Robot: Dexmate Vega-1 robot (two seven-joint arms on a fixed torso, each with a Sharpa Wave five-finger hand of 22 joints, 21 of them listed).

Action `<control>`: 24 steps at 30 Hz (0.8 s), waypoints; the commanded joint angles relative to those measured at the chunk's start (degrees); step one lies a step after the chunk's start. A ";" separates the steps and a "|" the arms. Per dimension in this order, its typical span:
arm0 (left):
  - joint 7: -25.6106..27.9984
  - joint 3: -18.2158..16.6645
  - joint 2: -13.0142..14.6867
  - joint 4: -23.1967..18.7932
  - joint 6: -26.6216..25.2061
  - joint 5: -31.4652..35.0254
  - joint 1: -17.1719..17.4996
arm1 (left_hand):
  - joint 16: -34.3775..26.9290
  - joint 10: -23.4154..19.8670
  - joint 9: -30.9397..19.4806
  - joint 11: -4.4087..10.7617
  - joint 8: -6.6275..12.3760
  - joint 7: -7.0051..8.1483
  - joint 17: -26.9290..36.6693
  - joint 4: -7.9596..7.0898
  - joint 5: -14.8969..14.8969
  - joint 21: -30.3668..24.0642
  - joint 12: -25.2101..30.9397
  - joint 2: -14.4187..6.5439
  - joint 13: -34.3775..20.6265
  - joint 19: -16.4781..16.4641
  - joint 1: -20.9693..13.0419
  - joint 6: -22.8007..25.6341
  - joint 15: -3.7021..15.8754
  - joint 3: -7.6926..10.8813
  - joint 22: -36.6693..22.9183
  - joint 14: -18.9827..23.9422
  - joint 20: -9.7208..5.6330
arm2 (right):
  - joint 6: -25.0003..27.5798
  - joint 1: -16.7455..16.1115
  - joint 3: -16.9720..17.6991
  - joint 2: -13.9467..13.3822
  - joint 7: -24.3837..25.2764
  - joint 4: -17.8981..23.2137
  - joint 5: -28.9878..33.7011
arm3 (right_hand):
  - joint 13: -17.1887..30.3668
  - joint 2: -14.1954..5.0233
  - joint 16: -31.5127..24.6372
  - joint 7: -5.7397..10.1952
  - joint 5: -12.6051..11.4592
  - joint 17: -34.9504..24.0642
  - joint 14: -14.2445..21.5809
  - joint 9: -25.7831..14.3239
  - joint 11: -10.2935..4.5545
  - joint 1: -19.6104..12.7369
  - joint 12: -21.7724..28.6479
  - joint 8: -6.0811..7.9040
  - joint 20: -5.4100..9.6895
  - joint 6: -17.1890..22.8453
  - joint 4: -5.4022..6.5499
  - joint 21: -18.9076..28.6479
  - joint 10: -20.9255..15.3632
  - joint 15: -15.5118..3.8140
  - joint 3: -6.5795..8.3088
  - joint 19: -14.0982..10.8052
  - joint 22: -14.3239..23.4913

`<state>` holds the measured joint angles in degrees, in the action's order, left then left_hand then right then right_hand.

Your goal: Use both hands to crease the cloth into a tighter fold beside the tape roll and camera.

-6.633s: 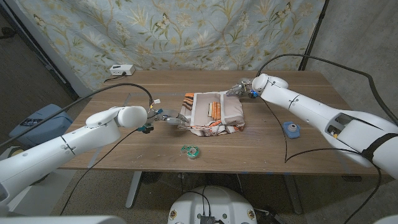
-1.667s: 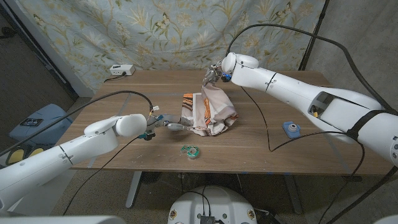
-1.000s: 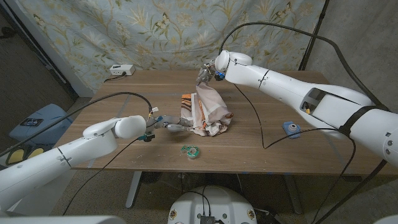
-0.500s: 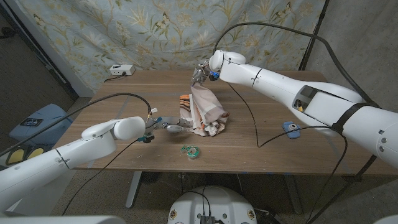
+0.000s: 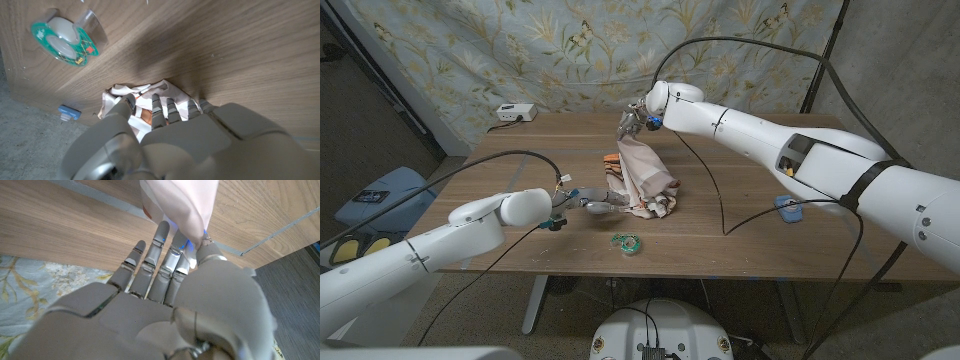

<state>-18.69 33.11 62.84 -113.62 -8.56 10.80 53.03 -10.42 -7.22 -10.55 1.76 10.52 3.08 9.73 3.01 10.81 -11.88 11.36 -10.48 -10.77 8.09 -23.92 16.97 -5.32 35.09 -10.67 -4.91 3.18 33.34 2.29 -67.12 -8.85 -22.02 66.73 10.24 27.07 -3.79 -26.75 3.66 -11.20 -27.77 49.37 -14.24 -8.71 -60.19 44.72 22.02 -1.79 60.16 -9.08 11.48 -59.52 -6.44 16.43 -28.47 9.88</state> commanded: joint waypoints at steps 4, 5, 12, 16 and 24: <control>0.50 -0.52 0.51 0.50 0.43 -0.69 0.51 | -0.08 0.06 -0.09 -0.10 0.18 -0.04 0.16 0.46 0.13 -0.26 0.50 0.12 -0.17 0.56 -0.62 0.25 -0.09 0.17 -0.04 -0.13 0.01 | -5.76 1.28 -0.60 6.68 0.84 -11.47 -1.07 | -0.56 -0.20 0.53 -0.33 0.28 -0.21 -0.03 -0.21 0.21 -0.78 -0.61 0.11 -0.24 -0.13 0.24 -0.21 0.28 -6.06 0.01 0.00 0.02; 0.42 -0.53 0.57 0.54 0.57 -0.75 0.50 | -0.08 0.01 -0.09 -0.09 0.20 0.05 0.16 0.47 0.13 -0.26 0.52 0.13 -0.17 0.55 -0.62 0.30 -0.05 0.17 -0.04 -0.13 -0.05 | -6.10 1.35 -0.63 7.15 0.90 -12.31 -1.13 | -0.65 -0.21 0.53 -0.40 0.29 -0.23 -0.04 -0.21 0.23 -0.78 -0.66 0.08 -0.22 -0.22 0.24 -0.22 0.28 -6.02 -0.02 0.01 0.02; 0.50 -0.70 0.74 0.52 0.35 -1.13 0.73 | -0.10 0.04 -0.09 -0.13 0.18 -0.12 0.16 0.51 0.14 -0.26 0.51 0.12 -0.17 0.58 -0.70 0.23 -0.18 0.16 -0.04 -0.11 0.04 | -9.22 1.80 -0.55 10.49 1.47 -19.01 -1.76 | -0.90 -0.32 0.66 -0.38 0.33 -0.21 -0.12 -0.14 0.42 -0.82 -0.87 -0.02 -0.26 -0.33 0.28 -0.25 0.46 -5.74 -0.12 0.10 0.03; 0.51 -0.68 0.67 0.60 0.31 -1.21 0.66 | -0.10 0.03 -0.09 0.00 0.21 -0.06 0.16 0.53 0.14 -0.27 0.52 0.14 -0.17 0.55 -0.74 0.30 -0.11 0.15 -0.04 -0.12 -0.04 | -10.80 2.04 -0.47 12.07 1.64 -22.13 -2.09 | -0.98 -0.37 0.76 -0.56 0.38 -0.21 -0.26 -0.09 0.47 -0.86 -0.91 -0.10 -0.26 -0.44 0.28 -0.26 0.46 -5.89 -0.19 0.10 0.03; 0.71 -0.77 0.67 0.45 -0.09 -1.36 0.71 | -0.10 0.02 -0.09 -0.05 0.20 -0.07 0.17 0.55 0.14 -0.28 0.52 0.13 -0.17 0.56 -0.78 0.27 -0.09 0.13 -0.04 -0.11 -0.02 | -15.06 3.04 -0.29 15.99 2.32 -30.32 -2.65 | -1.21 -0.49 0.95 -0.55 0.44 -0.14 -0.35 0.01 0.45 -0.87 -1.09 -0.24 -0.33 -0.55 0.33 -0.31 0.56 -5.82 -0.31 0.26 0.03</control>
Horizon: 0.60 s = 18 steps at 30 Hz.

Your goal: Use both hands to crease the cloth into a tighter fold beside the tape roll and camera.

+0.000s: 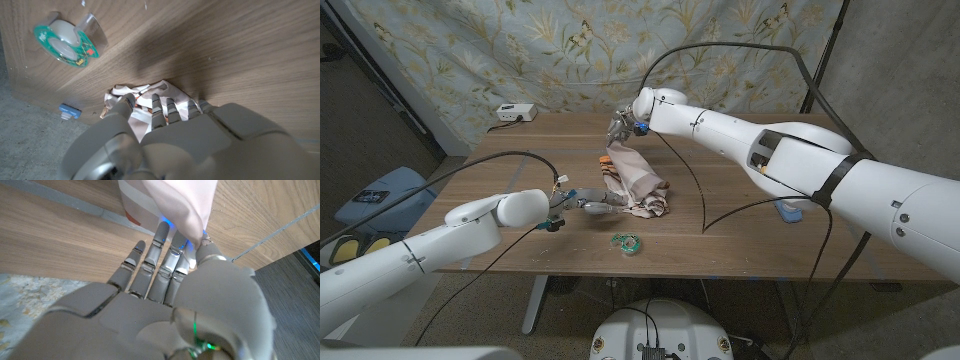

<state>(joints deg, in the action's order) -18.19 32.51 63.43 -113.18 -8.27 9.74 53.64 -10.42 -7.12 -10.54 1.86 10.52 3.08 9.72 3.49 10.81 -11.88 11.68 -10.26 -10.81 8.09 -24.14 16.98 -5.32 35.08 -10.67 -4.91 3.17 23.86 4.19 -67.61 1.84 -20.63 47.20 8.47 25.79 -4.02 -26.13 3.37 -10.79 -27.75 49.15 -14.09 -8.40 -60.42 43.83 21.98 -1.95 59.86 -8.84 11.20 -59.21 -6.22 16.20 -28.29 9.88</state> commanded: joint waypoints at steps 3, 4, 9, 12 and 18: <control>0.30 -0.31 0.23 -0.19 -0.71 -0.44 0.22 | -0.10 -0.05 -0.11 -0.19 0.19 -0.07 0.17 0.08 0.14 -0.27 0.20 -0.08 -0.13 0.58 -0.58 0.27 -0.14 0.12 -0.04 -0.11 0.00 | -8.25 1.93 0.27 7.78 1.51 -16.07 -1.16 | 0.10 -0.29 0.35 -0.27 0.06 -0.15 -0.13 -0.11 0.16 -0.65 -0.29 -0.31 -0.21 -0.44 0.10 -0.05 0.55 -6.04 -0.13 0.14 0.03; 0.35 -0.39 0.30 -0.27 -0.83 -0.56 0.29 | -0.11 -0.07 -0.11 -0.16 0.19 -0.06 0.17 0.09 0.14 -0.27 0.21 -0.07 -0.13 0.58 -0.59 0.25 -0.12 0.12 -0.04 -0.10 -0.03 | -9.56 2.29 0.31 8.90 1.86 -18.50 -1.31 | 0.01 -0.33 0.48 -0.34 0.06 -0.12 -0.36 -0.09 0.16 -0.71 -0.32 -0.35 -0.20 -0.50 0.08 -0.06 0.48 -6.11 -0.11 0.17 0.03; 0.54 -0.86 0.70 -0.29 -0.63 -1.36 0.61 | -0.10 -0.06 -0.11 -0.19 0.17 -0.07 0.17 0.10 0.14 -0.28 0.21 -0.07 -0.13 0.58 -0.62 0.19 -0.17 0.10 -0.04 -0.11 0.00 | -13.76 2.67 -1.29 11.95 8.25 -25.20 -3.28 | -0.30 -0.48 0.56 -0.42 0.12 -0.21 -0.65 -0.02 0.47 -0.70 -0.56 -0.53 -0.12 -0.74 0.13 -0.11 0.65 -6.01 -0.23 0.34 0.03; 0.76 -1.16 0.96 -0.48 -0.80 -1.79 0.89 | -0.09 0.00 -0.11 -0.13 0.17 -0.05 0.18 0.11 0.14 -0.28 0.18 -0.08 -0.13 0.59 -0.64 0.21 -0.17 0.10 -0.04 -0.15 -0.02 | -12.71 2.33 -2.73 10.82 8.81 -22.98 -4.74 | -0.57 -0.49 0.78 -0.30 0.16 -0.14 -0.98 0.02 0.45 -0.68 -0.76 -0.67 -0.08 -0.95 0.14 -0.10 0.76 -5.78 -0.31 0.36 0.03; 1.50 -1.90 1.51 -1.09 -1.32 -2.73 1.61 | -0.08 0.02 -0.11 -0.14 0.15 -0.11 0.18 0.12 0.14 -0.28 0.18 -0.09 -0.13 0.59 -0.67 0.14 -0.29 0.08 -0.04 -0.19 0.01 | -12.64 2.14 -4.45 10.57 10.76 -22.62 -6.17 | -1.17 -0.57 1.11 -0.39 0.23 -0.05 -1.49 0.13 0.75 -0.53 -1.42 -1.07 -0.17 -1.57 0.23 -0.15 1.60 -5.50 -0.49 0.60 0.04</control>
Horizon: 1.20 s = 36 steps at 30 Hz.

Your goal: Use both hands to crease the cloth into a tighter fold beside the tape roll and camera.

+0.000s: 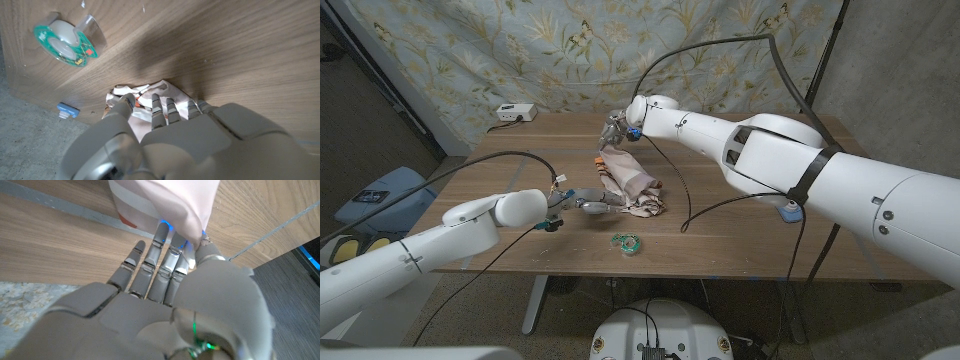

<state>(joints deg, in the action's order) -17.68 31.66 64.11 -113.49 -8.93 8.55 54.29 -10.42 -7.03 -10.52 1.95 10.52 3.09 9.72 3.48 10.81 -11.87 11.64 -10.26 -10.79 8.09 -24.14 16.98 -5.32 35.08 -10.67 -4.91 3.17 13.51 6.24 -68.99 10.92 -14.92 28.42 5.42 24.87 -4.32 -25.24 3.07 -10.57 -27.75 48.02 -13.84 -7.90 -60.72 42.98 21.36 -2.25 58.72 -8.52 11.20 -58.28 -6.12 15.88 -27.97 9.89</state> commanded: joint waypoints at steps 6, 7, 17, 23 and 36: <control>1.09 -1.19 1.06 -0.76 -0.72 -1.93 1.00 | -0.09 -0.07 -0.13 -0.32 0.14 -0.13 0.19 0.13 0.14 -0.28 0.22 -0.06 -0.15 0.60 -0.69 0.10 -0.33 0.04 -0.05 -0.17 0.03 | -2.60 -0.31 -4.39 1.43 7.99 -3.84 -4.29 | -0.77 -0.24 0.95 -0.09 0.03 0.49 -0.88 -0.03 0.63 -0.08 -1.06 -0.78 0.04 -0.92 -0.05 -0.21 1.12 -5.53 -0.19 0.54 0.04; 1.02 -1.22 1.11 -0.70 -0.52 -2.07 0.97 | -0.09 -0.09 -0.13 -0.28 0.15 -0.11 0.19 0.13 0.14 -0.28 0.23 -0.08 -0.15 0.61 -0.70 0.12 -0.27 0.04 -0.05 -0.19 0.00 | -2.60 -0.36 -4.51 1.42 8.19 -3.84 -4.37 | -0.85 -0.22 1.04 -0.18 0.03 0.55 -0.96 -0.01 0.85 -0.10 -1.13 -0.85 0.03 -1.02 -0.08 -0.21 1.20 -5.50 -0.20 0.57 0.04; 2.78 -2.69 2.23 -2.65 -1.53 -2.59 1.97 | -0.11 -0.06 -0.13 -0.32 0.15 -0.14 0.19 0.13 0.13 -0.31 0.22 -0.08 -0.15 0.58 -0.74 0.09 -0.31 -0.02 -0.05 -0.15 0.01 | -2.46 -0.24 -4.42 1.37 6.06 -3.84 -4.47 | -1.81 0.24 2.05 -0.61 0.22 1.33 -1.72 0.19 1.24 1.09 -2.13 -1.44 -0.25 -1.73 0.38 -0.20 2.23 -4.86 -0.78 0.79 0.04; 4.51 -4.08 3.22 -3.91 -1.84 -3.08 3.13 | -0.12 -0.11 -0.13 -0.34 0.15 -0.19 0.20 0.12 0.12 -0.32 0.24 -0.11 -0.15 0.57 -0.77 0.06 -0.36 -0.04 -0.06 -0.13 0.02 | -2.32 0.10 -3.91 1.49 2.61 -3.84 -3.83 | -2.92 1.06 3.05 -1.09 0.33 1.91 -3.01 0.47 2.04 3.87 -3.31 -2.41 -0.86 -3.05 1.49 -0.36 3.43 -3.68 -2.16 1.59 0.05; 5.98 -4.97 4.32 -5.72 -2.66 -3.45 4.99 | -0.14 -0.04 -0.14 -0.35 0.16 -0.20 0.20 0.08 0.12 -0.33 0.23 -0.18 -0.15 0.56 -0.84 0.03 -0.40 -0.07 -0.06 -0.10 0.07 | -2.48 -0.63 -3.79 2.19 1.56 -3.45 -3.70 | -4.85 1.83 4.63 -2.23 -0.14 2.87 -4.80 1.14 3.46 8.62 -5.40 -4.33 -1.71 -5.21 3.21 -0.39 5.67 -2.37 -4.32 2.67 0.07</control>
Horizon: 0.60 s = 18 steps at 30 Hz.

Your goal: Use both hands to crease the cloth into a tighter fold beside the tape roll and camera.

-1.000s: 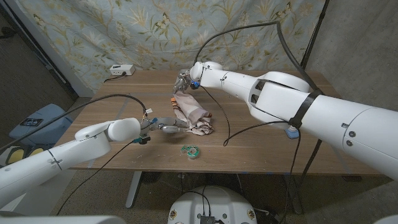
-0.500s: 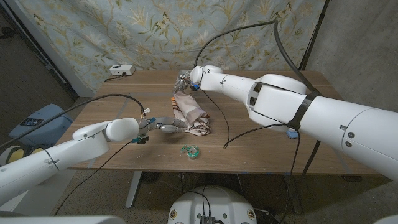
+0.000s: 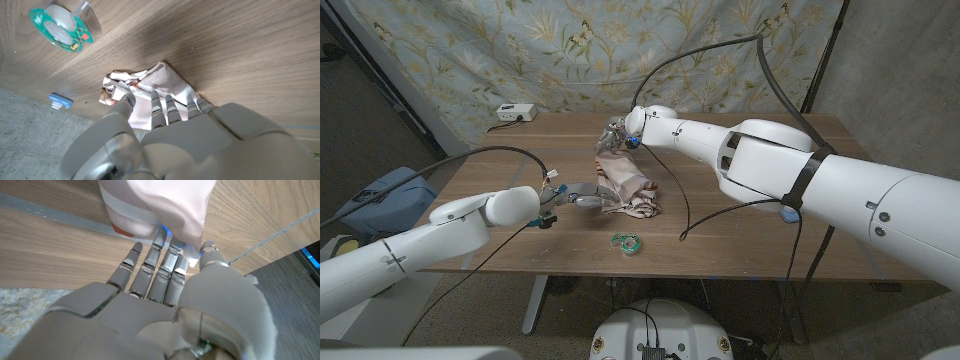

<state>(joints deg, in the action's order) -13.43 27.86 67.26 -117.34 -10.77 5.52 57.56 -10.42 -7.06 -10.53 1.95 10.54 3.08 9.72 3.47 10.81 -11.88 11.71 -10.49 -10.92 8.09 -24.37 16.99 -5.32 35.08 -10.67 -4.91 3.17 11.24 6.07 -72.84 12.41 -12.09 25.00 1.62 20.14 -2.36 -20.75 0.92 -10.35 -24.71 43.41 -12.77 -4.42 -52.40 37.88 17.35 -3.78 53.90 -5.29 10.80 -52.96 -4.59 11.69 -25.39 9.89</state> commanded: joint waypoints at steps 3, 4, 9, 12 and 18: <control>2.38 -1.68 1.66 -2.60 -1.25 -0.66 2.46 | -0.14 -0.05 -0.13 -0.38 0.15 -0.19 0.20 0.08 0.12 -0.31 0.18 0.05 -0.03 0.60 -0.62 0.04 -0.42 -0.07 -0.05 -0.10 0.08 | -0.18 -0.41 0.00 0.95 -1.85 0.02 0.19 | -0.31 -0.05 0.27 -0.10 -0.44 -0.05 -0.27 0.13 0.09 0.20 -0.46 -0.41 -0.26 -0.32 -0.20 0.02 0.50 -3.80 -0.14 0.14 0.07; 2.67 -1.85 1.82 -2.85 -1.38 -0.70 2.73 | -0.14 -0.07 -0.13 -0.35 0.16 -0.13 0.20 0.08 0.12 -0.32 0.19 0.05 -0.03 0.58 -0.63 0.05 -0.40 -0.07 -0.05 -0.10 0.05 | -0.25 -0.35 0.02 1.09 -2.06 -0.12 0.21 | -0.38 -0.05 0.36 -0.20 -0.47 0.02 -0.35 0.16 0.16 0.19 -0.53 -0.49 -0.30 -0.41 -0.24 0.01 0.56 -3.55 -0.14 0.20 0.07; 3.50 -2.48 2.50 -3.64 -1.56 -0.89 3.62 | -0.17 -0.05 -0.13 -0.41 0.15 -0.29 0.20 0.05 0.12 -0.32 0.18 0.00 -0.03 0.59 -0.67 0.01 -0.47 -0.06 -0.05 -0.03 0.15 | -0.90 0.06 0.24 2.14 -2.74 -1.44 0.31 | -0.83 -0.14 0.64 -0.67 -0.65 0.11 -0.96 0.31 0.62 0.12 -1.05 -1.16 -0.66 -1.31 -0.49 0.04 1.15 -2.92 -0.20 0.39 0.07; 3.87 -2.71 2.76 -3.91 -1.60 -0.86 3.96 | -0.17 -0.04 -0.13 -0.40 0.18 -0.20 0.20 0.04 0.12 -0.32 0.18 0.00 -0.03 0.60 -0.70 0.08 -0.39 -0.07 -0.05 -0.01 0.16 | -1.17 0.24 0.34 2.69 -3.01 -2.00 0.38 | -1.12 -0.13 0.82 -1.05 -0.74 0.16 -1.39 0.40 0.95 0.10 -1.50 -1.62 -0.88 -1.97 -0.66 0.09 1.84 -2.44 -0.28 0.40 0.07; 4.61 -3.16 3.15 -4.28 -1.43 -0.82 4.57 | -0.17 -0.03 -0.13 -0.43 0.20 -0.22 0.20 0.04 0.12 -0.33 0.18 0.01 -0.03 0.58 -0.74 0.13 -0.42 -0.07 -0.05 0.02 0.16 | -1.25 0.42 0.37 3.19 -3.38 -2.05 0.49 | -1.60 0.04 1.18 -1.67 -0.82 0.25 -2.20 0.52 1.44 0.53 -2.20 -2.35 -1.47 -2.95 -0.72 0.08 2.84 -1.70 -0.66 0.70 0.08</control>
<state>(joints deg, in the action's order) -10.33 25.71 69.43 -120.43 -12.07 4.82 60.68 -10.42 -7.05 -10.53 1.95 10.54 3.08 9.72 3.47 10.81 -11.88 11.71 -10.49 -10.92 8.30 -24.37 16.99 -5.32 35.08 -10.67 -4.91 3.38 10.53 6.02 -72.62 14.36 -14.44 23.76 1.91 18.60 -2.36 -19.69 -0.59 -10.63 -24.43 41.65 -12.24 -3.07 -52.40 35.97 15.25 -4.71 51.32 -5.76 10.81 -50.58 -4.30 11.22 -24.50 9.89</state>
